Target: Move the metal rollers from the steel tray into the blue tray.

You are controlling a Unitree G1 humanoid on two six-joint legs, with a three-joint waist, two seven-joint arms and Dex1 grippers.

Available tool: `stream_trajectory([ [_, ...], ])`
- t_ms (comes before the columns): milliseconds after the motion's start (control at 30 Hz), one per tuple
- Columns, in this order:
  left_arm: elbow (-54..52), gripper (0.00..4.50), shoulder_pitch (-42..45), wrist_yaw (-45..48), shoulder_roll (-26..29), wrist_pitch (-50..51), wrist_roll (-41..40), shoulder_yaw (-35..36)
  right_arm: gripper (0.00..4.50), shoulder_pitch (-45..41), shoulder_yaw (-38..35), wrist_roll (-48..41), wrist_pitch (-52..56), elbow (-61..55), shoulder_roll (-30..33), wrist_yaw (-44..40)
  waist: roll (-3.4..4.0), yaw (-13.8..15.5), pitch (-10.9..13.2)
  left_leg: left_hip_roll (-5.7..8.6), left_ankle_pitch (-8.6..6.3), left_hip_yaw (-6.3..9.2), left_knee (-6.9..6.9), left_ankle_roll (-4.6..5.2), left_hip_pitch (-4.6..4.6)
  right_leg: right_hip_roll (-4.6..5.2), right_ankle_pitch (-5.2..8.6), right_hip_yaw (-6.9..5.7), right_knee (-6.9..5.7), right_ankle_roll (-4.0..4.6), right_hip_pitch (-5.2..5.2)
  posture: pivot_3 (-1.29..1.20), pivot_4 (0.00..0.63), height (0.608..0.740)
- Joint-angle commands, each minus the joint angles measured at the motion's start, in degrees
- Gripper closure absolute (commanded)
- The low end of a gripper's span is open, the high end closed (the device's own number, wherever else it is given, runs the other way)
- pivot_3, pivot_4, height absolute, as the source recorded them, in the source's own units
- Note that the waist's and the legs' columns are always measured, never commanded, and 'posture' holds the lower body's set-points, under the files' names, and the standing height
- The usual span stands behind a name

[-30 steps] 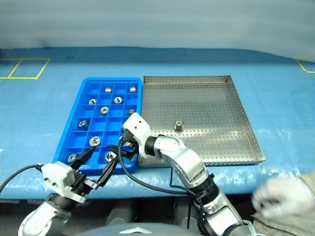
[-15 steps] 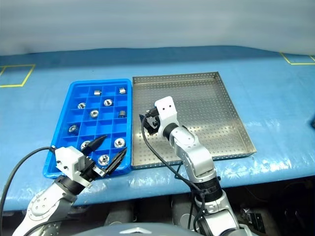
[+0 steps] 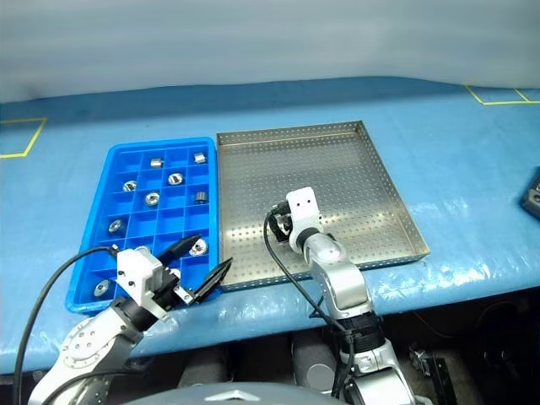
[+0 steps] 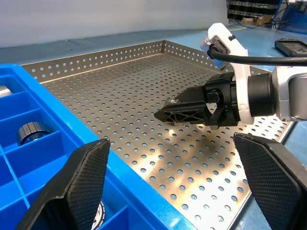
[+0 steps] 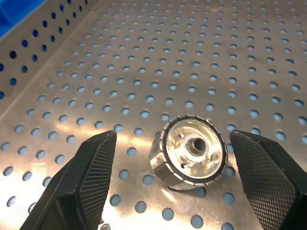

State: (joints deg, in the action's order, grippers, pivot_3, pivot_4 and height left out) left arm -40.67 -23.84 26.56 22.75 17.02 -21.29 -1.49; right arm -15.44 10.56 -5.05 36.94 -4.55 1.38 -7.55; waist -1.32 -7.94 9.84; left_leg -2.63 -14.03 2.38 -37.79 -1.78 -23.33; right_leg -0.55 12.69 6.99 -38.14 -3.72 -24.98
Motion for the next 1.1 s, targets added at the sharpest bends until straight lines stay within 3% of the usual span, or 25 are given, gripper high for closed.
stream_trajectory([
  [33, -0.3, 0.0, 0.6, 0.6, -0.2, -0.8, -0.4, -0.6, 0.51, -0.5, -0.9, -0.3, -2.8, 1.5, -1.4, 0.0, 0.0, -0.2, 0.0, 0.0, 0.0, 0.0, 0.0, 0.0, 0.0, 0.0, 0.0, 0.0, 0.0, 0.0, 0.0, -0.09, 0.15, 0.74],
  [300, 0.2, 0.0, 1.3, 0.9, -0.3, -0.8, -0.5, -0.6, 0.51, -2.3, -2.2, -0.2, -6.8, 7.1, -4.1, 0.3, 0.0, -1.1, 0.0, 0.0, 0.0, -0.01, 0.04, 0.0, 0.48, 0.0, 0.02, 0.03, 0.08, 0.02, 0.46, -0.09, 0.15, 0.74],
  [533, 0.1, 0.0, 0.8, 0.8, -1.1, -1.1, -0.4, -0.9, 2.71, -2.7, -1.5, -0.4, -7.0, 5.1, -4.8, -0.9, 0.0, -1.2, 0.0, 0.0, -0.01, -0.01, 0.16, 0.0, 0.48, -0.01, 0.02, 0.04, 0.11, 0.02, 0.43, -0.06, 0.15, 0.74],
  [833, -1.3, 0.0, -2.1, -1.7, -3.0, -2.5, 1.3, 0.1, 2.75, -10.9, 2.6, -2.3, -3.3, -1.4, -6.8, -5.9, 0.06, -0.6, 0.0, -0.02, 0.0, 0.03, 0.21, 0.01, 0.48, -0.04, 0.03, 0.03, 0.1, 0.03, 0.39, 0.04, 0.15, 0.74],
  [1100, -4.9, 0.0, -10.7, -5.8, -5.6, -6.0, 3.1, 1.6, 2.75, -15.7, 8.9, -2.6, -3.3, 1.2, -9.3, -11.0, 0.03, 3.8, 0.0, -0.01, 0.0, 0.06, 0.58, 0.0, 0.48, -0.01, 0.16, -0.03, 0.22, 0.24, 0.3, 0.2, 0.15, 0.74],
])
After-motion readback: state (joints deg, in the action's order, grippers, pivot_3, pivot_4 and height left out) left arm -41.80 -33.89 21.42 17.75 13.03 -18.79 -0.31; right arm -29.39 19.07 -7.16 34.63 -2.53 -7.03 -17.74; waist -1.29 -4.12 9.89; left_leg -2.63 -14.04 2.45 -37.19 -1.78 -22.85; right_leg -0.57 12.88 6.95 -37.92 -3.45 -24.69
